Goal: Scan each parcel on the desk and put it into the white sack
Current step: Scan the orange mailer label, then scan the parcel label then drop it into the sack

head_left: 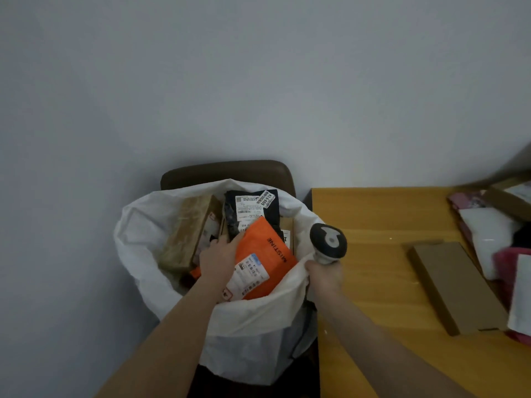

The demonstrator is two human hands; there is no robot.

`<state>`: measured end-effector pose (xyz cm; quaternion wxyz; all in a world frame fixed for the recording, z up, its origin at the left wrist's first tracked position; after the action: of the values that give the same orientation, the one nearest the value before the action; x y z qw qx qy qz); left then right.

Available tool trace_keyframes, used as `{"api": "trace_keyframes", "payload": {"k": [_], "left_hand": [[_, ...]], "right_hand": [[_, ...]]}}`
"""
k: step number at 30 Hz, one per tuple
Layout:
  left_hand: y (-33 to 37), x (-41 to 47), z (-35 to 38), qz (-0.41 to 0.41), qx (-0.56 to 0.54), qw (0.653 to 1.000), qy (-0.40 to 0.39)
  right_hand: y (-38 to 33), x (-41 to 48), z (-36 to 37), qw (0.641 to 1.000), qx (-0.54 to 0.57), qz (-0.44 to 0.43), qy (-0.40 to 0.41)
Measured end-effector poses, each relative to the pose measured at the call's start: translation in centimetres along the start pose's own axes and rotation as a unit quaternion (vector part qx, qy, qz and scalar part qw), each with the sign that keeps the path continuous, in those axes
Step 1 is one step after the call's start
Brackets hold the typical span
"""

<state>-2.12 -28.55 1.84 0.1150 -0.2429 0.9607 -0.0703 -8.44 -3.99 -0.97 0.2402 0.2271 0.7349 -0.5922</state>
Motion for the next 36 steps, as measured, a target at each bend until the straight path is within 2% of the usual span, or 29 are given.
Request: {"api": "trace_keyframes", "payload": {"k": [2,5,9,12,18,22,25,29,36], "left_hand": [[-0.1,0.5,-1.5,-0.023,-0.017,1.000,0.000],[1.8,1.2,-5.3,-0.019,-0.033,0.998,0.039],[7.0,2.6,-9.5,0.029,-0.060,0.995,0.078],[13.0,3.0,-11.6,0.106,-0.068,0.987,0.097],[27.3,1.7,-13.0,0.210,-0.192,0.959,0.005],[34.7,0.6,-11.6,0.230,-0.217,0.948,-0.047],[38.9,0.3,-9.5,0.210,-0.242,0.942,-0.100],[42.7,0.5,-5.9,0.128,-0.327,0.916,-0.193],[47.1,-0.2,0.0,-0.039,-0.492,0.819,-0.294]], "right_hand": [[-0.6,0.1,-0.6,1.000,-0.009,-0.006,-0.001],[-0.4,0.0,-2.6,1.000,0.004,0.016,0.005],[-1.1,0.2,-6.6,0.995,0.090,0.028,0.019],[-2.7,0.2,-10.9,0.991,0.123,0.011,0.048],[-3.7,2.1,-21.9,0.982,0.125,0.004,0.139],[-3.1,4.6,-28.0,0.981,0.088,0.017,0.173],[-2.8,7.4,-32.4,0.981,0.030,0.015,0.192],[-1.9,12.1,-36.6,0.982,-0.038,0.050,0.178],[-1.1,20.2,-36.4,0.994,0.007,0.089,0.056]]}}
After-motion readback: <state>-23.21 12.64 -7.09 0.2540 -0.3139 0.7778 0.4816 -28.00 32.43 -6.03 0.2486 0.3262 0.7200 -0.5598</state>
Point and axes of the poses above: each hand's wrist, its own x-axis towards the middle knuckle, its own z-axis out of the palm, y = z × x, the point moved 8 cm from there along x, towards the middle knuckle, and after that the axes turned 3 degrees about x, right-handed, at the moved point
